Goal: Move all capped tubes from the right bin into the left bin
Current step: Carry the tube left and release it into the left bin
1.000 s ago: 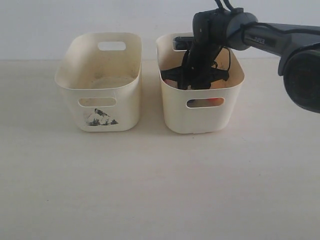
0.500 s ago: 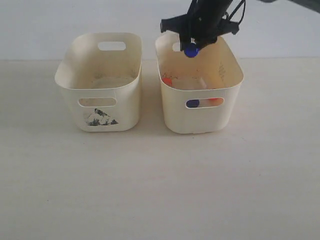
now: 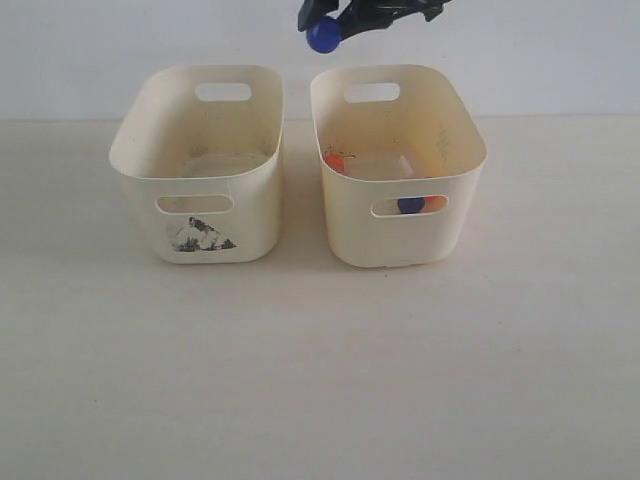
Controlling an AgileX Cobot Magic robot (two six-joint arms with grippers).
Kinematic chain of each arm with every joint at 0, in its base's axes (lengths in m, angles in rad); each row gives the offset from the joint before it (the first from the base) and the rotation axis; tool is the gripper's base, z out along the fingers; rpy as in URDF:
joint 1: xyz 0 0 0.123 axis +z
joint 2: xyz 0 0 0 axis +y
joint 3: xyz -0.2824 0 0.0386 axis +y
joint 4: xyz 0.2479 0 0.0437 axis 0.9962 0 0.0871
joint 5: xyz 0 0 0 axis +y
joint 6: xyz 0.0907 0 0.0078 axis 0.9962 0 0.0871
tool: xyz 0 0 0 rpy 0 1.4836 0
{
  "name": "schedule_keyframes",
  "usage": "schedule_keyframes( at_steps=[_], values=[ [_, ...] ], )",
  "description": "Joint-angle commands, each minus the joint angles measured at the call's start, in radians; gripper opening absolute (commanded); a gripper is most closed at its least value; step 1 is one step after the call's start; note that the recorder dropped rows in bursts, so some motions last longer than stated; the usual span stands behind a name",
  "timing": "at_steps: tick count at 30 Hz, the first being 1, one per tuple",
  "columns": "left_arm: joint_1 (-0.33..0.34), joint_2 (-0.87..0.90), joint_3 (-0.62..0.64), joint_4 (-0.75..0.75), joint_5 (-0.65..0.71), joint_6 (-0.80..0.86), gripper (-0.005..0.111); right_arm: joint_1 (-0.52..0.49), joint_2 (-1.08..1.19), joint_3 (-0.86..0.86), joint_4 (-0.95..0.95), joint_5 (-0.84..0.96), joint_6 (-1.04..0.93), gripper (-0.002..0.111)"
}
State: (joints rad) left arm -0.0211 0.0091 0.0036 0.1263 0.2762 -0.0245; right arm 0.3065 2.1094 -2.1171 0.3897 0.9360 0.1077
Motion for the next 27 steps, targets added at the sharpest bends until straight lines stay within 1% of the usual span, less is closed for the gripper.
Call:
schedule_keyframes(
  at_steps=[1,5,11,22,23,25,26,27],
  values=[
    [0.001,-0.002,-0.004,-0.007,-0.015,-0.012,0.004,0.044,0.018,0.000,0.043,-0.020,-0.018,0.000],
    [0.001,-0.002,-0.004,-0.007,-0.015,-0.012,0.004,0.095,0.028,0.000,0.037,-0.058,-0.058,0.000],
    [0.001,-0.002,-0.004,-0.007,-0.015,-0.012,0.004,0.125,0.028,0.000,0.039,-0.054,-0.054,0.000],
    [0.001,-0.002,-0.004,-0.007,-0.015,-0.012,0.004,0.171,0.069,0.000,0.004,-0.107,0.056,0.001],
    [0.001,-0.002,-0.004,-0.007,-0.015,-0.012,0.004,0.175,0.081,0.000,0.006,-0.101,0.056,0.004],
    [0.001,-0.002,-0.004,-0.007,-0.015,-0.012,0.004,0.180,0.099,0.000,0.010,-0.083,0.056,0.016],
    [0.001,-0.002,-0.004,-0.007,-0.015,-0.012,0.004,0.180,0.104,0.000,0.010,-0.077,0.049,0.026],
    [0.001,-0.002,-0.004,-0.007,-0.015,-0.012,0.004,0.182,0.112,0.000,0.014,-0.070,0.034,0.039]
  ],
)
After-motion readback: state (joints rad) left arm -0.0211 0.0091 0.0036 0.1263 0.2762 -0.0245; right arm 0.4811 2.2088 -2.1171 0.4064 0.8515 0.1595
